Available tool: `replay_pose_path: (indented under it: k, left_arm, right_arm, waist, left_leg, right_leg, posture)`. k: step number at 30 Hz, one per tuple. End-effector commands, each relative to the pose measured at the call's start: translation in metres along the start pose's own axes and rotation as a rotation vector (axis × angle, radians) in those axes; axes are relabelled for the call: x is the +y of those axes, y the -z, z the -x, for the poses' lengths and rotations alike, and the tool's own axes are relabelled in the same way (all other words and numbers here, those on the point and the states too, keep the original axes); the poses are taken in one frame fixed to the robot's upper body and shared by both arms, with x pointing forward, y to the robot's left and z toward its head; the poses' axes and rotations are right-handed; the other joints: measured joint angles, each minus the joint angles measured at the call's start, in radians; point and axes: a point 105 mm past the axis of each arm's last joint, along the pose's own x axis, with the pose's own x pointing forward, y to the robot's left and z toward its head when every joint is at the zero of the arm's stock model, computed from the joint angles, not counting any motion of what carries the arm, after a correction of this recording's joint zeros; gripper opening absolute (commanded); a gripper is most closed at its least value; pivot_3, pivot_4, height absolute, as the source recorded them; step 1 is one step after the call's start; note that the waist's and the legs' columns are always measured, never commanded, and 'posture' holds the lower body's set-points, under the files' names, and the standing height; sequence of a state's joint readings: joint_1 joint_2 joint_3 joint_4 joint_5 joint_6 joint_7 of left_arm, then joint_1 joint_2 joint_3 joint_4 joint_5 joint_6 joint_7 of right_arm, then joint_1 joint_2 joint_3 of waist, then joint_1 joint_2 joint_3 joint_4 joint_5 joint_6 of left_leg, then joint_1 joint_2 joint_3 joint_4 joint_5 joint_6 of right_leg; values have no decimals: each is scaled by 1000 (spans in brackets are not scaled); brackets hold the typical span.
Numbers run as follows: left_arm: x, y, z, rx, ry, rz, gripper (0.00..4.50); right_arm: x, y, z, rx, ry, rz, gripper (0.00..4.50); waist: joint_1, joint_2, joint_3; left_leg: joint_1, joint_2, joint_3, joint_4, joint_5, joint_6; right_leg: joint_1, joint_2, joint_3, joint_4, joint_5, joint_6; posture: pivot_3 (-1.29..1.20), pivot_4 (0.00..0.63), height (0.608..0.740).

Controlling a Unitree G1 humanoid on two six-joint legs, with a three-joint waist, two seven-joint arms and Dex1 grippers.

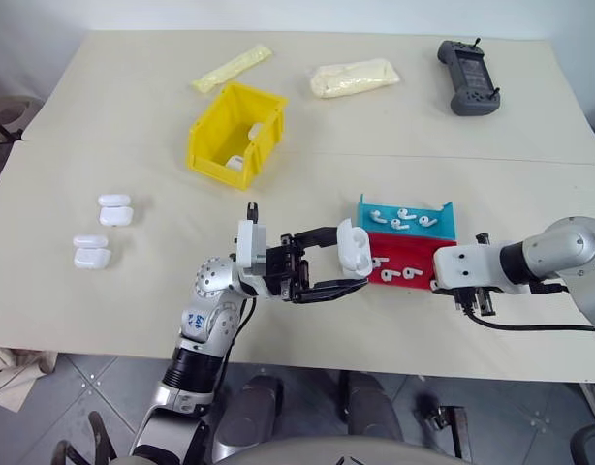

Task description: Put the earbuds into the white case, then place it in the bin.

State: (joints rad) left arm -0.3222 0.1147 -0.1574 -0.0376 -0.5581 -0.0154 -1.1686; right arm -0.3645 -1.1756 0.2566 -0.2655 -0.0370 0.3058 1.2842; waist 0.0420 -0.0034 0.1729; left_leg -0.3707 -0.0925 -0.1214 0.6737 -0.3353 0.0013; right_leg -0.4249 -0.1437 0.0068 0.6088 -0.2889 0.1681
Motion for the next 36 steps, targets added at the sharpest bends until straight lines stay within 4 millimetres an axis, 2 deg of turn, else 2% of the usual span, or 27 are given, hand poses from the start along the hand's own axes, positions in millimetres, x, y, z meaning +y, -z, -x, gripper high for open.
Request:
replay_pose_path:
  k: [1, 6, 9, 15, 17, 21, 28, 36]
  left_arm:
    - [-6, -10, -3, -20, 63, -15, 2779]
    - [-1, -11, -1, -14, 76, 3, 2779]
    - [2, -11, -1, -15, 80, 9, 2779]
    - [2, -10, 2, -15, 92, 51, 2779]
    - [2, -14, 5, -30, 96, 66, 2779]
    - [9, -17, -1, -30, 111, 82, 2779]
    - [11, -27, 6, -20, 144, 128, 2779]
    - [13, -29, 5, -7, 136, 119, 2779]
  right_arm:
    - [-3, 1, 2, 9, 21, 3, 495]
    - [-3, -4, 7, -24, 42, -33, 495]
    - [-9, -13, 19, -127, 110, -108, 495]
    - [-18, -38, 52, -509, 322, -163, 495]
    - [-17, -51, 60, -688, 389, -261, 495]
    - [-10, -75, 67, -1053, 484, -448, 495]
    - [-21, -125, 81, -1494, 503, -645, 495]
    - [-16, -148, 77, -1590, 408, -673, 495]
  waist:
    - [-3, 0, 0]
    - [-8, 0, 0]
    - [-7, 0, 0]
    - [-7, -1, 0]
    - [-7, -1, 0]
    - [-10, -1, 1]
    - [-22, 0, 0]
    - [-19, 0, 0]
  left_leg:
    - [0, 0, 0, 0, 0, 0]
    - [0, 0, 0, 0, 0, 0]
    - [0, 0, 0, 0, 0, 0]
    - [-1, 0, -1, 0, 0, 0]
    - [0, 0, 0, 0, 0, 0]
    - [0, 0, -2, 0, 0, 0]
    - [1, 1, -2, 0, 0, -1]
    - [0, -1, -4, 1, 0, -1]
  right_leg:
    - [0, 0, 0, 0, 0, 0]
    - [0, 0, 0, 0, 0, 0]
    - [0, 0, 0, 0, 0, 0]
    - [0, 0, 0, 0, 0, 0]
    - [0, 0, 0, 0, 0, 0]
    - [0, 0, 0, 1, 0, 0]
    - [-1, 1, 0, 3, 0, 0]
    - [0, 0, 1, 3, 0, -1]
  posture:
    - [0, 150, 740]
    - [0, 150, 740]
    - [0, 150, 740]
    - [0, 150, 740]
    - [0, 150, 740]
    - [0, 150, 740]
    - [0, 150, 740]
    - [0, 150, 740]
